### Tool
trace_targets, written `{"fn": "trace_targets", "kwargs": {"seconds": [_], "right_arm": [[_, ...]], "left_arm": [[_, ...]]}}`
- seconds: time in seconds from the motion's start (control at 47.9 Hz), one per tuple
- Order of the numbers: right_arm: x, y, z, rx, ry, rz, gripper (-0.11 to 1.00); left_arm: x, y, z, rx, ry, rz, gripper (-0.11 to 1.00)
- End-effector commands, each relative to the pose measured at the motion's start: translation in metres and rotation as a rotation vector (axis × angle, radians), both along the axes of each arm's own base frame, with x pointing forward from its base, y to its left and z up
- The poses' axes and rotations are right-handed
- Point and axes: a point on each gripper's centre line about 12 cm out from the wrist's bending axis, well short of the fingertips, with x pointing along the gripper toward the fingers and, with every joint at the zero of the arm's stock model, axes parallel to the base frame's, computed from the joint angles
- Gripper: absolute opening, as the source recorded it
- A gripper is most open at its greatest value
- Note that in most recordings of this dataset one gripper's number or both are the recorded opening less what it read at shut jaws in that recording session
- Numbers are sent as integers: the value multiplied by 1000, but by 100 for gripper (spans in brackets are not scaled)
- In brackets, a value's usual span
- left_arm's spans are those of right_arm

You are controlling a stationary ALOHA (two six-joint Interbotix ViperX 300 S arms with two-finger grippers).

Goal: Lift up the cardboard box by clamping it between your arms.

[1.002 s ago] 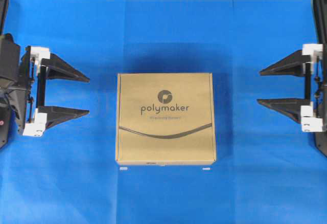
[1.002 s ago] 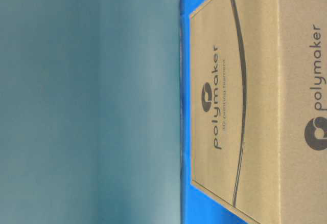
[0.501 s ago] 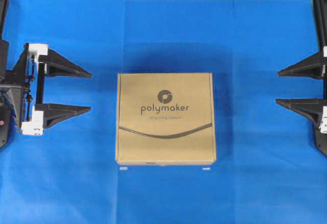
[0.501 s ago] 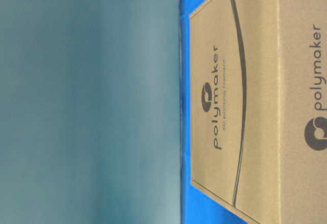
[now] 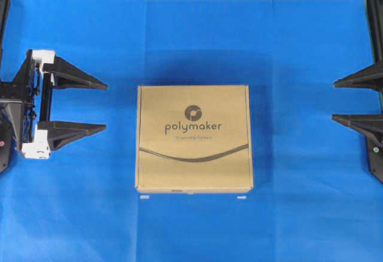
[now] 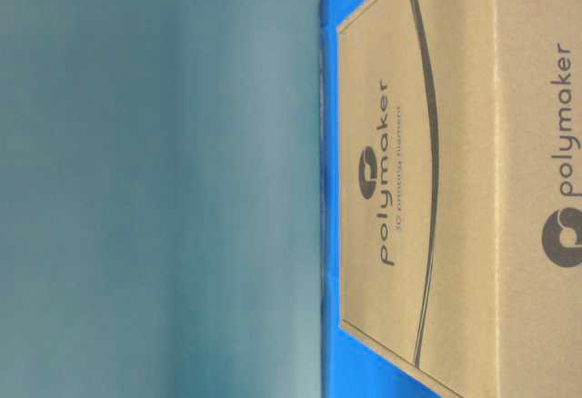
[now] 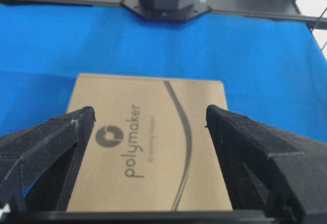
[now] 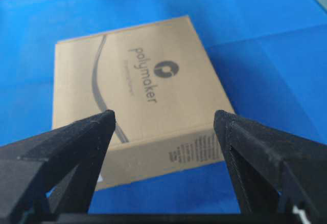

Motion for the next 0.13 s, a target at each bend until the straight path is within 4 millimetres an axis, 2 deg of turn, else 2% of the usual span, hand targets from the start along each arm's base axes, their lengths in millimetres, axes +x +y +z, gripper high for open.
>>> {"fn": "trace_targets", "kwargs": {"seconds": [0.0,0.104], "right_arm": [[0,0,3,6,-1,-4,98],[-2,0,3,9,0,-4,98]], "left_arm": [[1,0,3,-1,-5,-1,86],[1,-5,1,-4,23,-20,86]]}}
